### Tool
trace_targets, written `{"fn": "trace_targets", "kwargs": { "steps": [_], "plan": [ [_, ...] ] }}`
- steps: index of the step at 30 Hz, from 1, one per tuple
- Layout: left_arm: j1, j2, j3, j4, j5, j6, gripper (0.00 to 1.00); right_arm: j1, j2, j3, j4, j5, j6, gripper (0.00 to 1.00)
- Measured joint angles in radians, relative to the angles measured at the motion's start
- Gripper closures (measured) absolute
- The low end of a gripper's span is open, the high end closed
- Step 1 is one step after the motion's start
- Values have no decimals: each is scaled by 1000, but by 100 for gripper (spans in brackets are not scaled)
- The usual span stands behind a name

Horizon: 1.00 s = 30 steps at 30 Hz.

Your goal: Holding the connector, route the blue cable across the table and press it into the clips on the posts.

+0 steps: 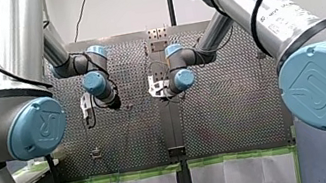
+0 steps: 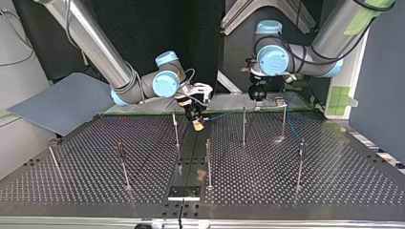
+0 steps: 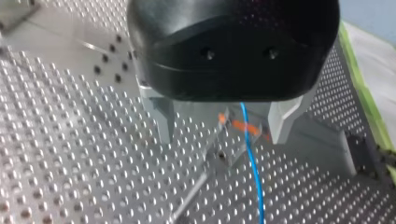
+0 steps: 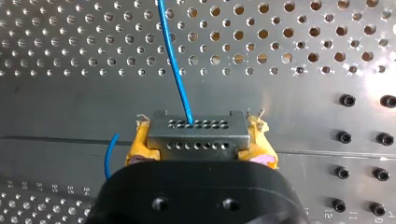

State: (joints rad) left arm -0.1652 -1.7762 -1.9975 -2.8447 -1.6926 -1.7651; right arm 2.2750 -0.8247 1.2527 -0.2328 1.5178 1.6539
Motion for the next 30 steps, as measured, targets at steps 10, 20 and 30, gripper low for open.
{"fn": "trace_targets", "kwargs": {
  "steps": [10, 20, 30],
  "plan": [
    [-50, 17, -27, 13, 12, -14, 0, -9, 0, 0, 1, -3, 0, 100],
    [-98, -49, 3, 96, 14, -47, 0, -32, -1, 0, 1, -5, -1, 100],
    [-131, -102, 91, 103, 1, -99, 0, -36, 0, 0, 0, -16, 0, 100]
  ]
}}
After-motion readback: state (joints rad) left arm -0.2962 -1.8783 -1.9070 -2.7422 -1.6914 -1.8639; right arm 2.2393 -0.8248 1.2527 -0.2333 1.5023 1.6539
